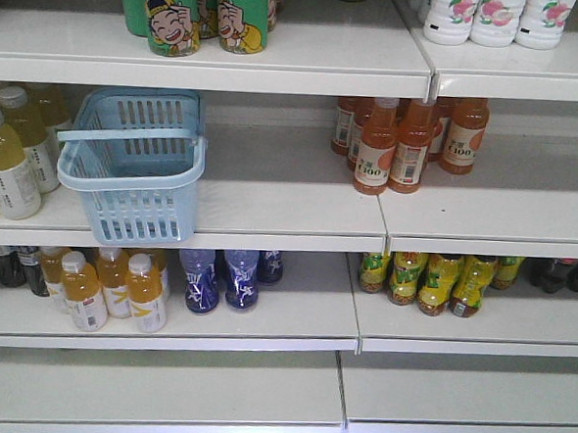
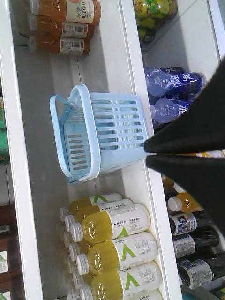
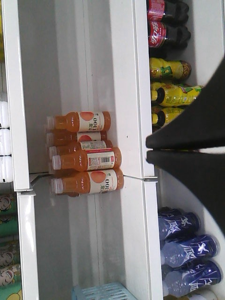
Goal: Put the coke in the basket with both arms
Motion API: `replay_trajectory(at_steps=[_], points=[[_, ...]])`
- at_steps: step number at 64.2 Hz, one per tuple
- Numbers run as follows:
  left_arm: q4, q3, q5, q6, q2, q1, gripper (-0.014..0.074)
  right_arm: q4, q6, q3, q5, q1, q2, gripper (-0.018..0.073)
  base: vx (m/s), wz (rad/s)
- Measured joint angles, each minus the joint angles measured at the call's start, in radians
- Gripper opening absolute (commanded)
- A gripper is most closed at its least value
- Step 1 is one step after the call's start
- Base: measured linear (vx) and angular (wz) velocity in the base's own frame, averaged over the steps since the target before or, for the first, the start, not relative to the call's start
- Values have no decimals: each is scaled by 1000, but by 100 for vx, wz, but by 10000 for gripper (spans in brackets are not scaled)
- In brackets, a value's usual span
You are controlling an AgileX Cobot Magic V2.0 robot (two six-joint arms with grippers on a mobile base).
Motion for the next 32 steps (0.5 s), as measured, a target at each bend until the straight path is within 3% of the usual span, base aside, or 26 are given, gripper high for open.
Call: replay_trajectory(at_steps=[19,32], points=[[-70,-70,-112,-110,0,0,-6,0,0,0,0,0,0,-10,0,0],[-73,-282,3,-164,143,0,-6,0,0,0,0,0,0,-10,0,0]])
